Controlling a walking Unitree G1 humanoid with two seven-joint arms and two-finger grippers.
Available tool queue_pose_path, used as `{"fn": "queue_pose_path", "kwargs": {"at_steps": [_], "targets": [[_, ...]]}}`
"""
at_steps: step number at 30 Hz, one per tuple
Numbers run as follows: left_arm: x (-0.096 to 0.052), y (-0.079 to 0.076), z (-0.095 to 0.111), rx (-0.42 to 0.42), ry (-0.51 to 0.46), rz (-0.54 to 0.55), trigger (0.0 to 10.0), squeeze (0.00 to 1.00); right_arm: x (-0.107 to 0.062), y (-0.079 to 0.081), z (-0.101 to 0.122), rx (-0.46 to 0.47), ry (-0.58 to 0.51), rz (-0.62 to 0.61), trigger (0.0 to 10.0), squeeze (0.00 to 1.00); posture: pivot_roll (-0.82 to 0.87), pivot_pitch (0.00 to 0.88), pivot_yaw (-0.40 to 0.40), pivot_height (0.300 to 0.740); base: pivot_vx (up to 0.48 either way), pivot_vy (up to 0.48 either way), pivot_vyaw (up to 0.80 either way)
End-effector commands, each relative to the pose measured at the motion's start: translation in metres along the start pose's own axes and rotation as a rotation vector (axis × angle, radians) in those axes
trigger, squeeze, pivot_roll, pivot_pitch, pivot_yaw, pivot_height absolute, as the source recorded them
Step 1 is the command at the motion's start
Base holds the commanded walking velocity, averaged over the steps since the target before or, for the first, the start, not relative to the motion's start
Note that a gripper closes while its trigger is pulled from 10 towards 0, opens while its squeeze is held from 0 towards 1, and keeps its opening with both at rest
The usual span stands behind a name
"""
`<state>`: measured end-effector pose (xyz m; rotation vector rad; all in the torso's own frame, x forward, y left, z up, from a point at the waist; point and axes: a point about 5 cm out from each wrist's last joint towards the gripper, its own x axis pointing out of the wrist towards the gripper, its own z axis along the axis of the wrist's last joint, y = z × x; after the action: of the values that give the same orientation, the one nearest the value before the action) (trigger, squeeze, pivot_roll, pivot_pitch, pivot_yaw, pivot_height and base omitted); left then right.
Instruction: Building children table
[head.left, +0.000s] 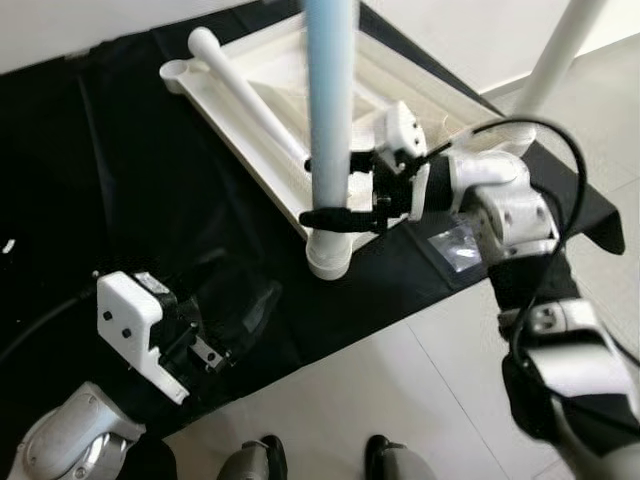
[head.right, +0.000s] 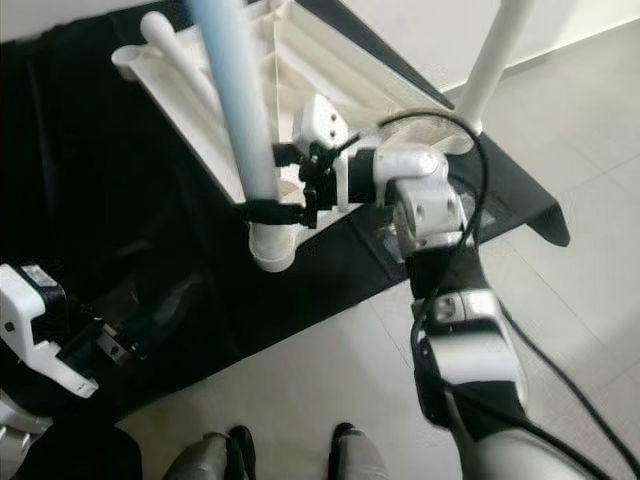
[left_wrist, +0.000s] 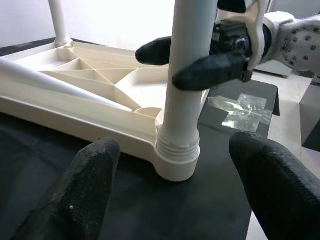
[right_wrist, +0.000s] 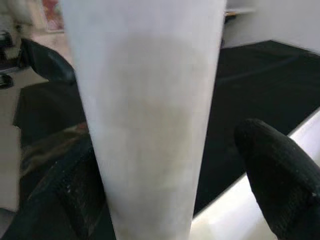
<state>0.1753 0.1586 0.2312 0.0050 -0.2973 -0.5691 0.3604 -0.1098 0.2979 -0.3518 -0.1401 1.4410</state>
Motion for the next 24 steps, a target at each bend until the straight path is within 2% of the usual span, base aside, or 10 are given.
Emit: {"fn": "queue_pose_path", "kwargs": {"at_steps": [1, 2, 3, 4, 10, 17, 20, 21, 23, 24], "targets": [[-0.003, -0.001, 0.001, 0.000, -0.001, 0.009, 10.0, 0.00, -0.001, -0.001, -0.001, -0.002, -0.007, 0.018, 10.0, 0.00, 0.10, 0.268, 0.027, 0.740, 0.000, 0.000, 0.00], [-0.003, -0.001, 0.001, 0.001, 0.000, 0.011, 10.0, 0.00, -0.001, -0.002, -0.002, -0.001, -0.003, 0.044, 3.3, 0.00, 0.10, 0.268, 0.027, 0.740, 0.000, 0.000, 0.00], [-0.003, -0.001, 0.001, 0.001, 0.000, 0.011, 10.0, 0.00, -0.001, -0.002, -0.002, -0.001, -0.003, 0.044, 3.3, 0.00, 0.10, 0.268, 0.027, 0.740, 0.000, 0.000, 0.00], [-0.004, -0.001, 0.002, 0.004, 0.000, 0.013, 10.0, 0.00, -0.002, -0.002, -0.002, 0.003, -0.001, 0.067, 0.0, 0.00, 0.11, 0.271, 0.025, 0.740, 0.000, 0.000, 0.00], [-0.005, -0.001, 0.003, 0.007, 0.001, 0.017, 10.0, 0.00, -0.005, -0.003, -0.003, -0.008, 0.008, 0.139, 0.0, 0.00, 0.10, 0.275, 0.024, 0.740, 0.000, 0.000, 0.00], [-0.003, -0.001, 0.003, 0.008, -0.005, 0.015, 10.0, 0.00, -0.010, -0.003, -0.010, -0.022, 0.025, 0.103, 0.0, 0.00, 0.07, 0.284, 0.010, 0.740, 0.000, 0.000, 0.00], [-0.003, -0.002, 0.002, 0.008, -0.009, 0.018, 10.0, 0.00, -0.007, 0.006, -0.025, -0.008, 0.023, -0.041, 0.0, 0.00, 0.06, 0.278, -0.018, 0.740, 0.000, 0.000, 0.00], [-0.003, -0.002, 0.002, 0.010, -0.009, 0.018, 10.0, 0.00, 0.002, 0.015, -0.035, 0.050, 0.002, -0.142, 0.0, 0.00, 0.07, 0.279, -0.024, 0.740, 0.000, 0.000, 0.00], [-0.003, -0.002, 0.002, 0.011, -0.009, 0.018, 10.0, 0.00, 0.006, 0.022, -0.041, 0.095, -0.010, -0.211, 0.0, 0.00, 0.07, 0.279, -0.024, 0.740, 0.000, 0.000, 0.00], [-0.003, -0.002, 0.003, 0.014, -0.009, 0.020, 10.0, 0.00, 0.021, 0.036, -0.052, 0.126, 0.000, -0.389, 0.0, 0.00, 0.07, 0.286, -0.022, 0.740, 0.000, 0.000, 0.00]]}}
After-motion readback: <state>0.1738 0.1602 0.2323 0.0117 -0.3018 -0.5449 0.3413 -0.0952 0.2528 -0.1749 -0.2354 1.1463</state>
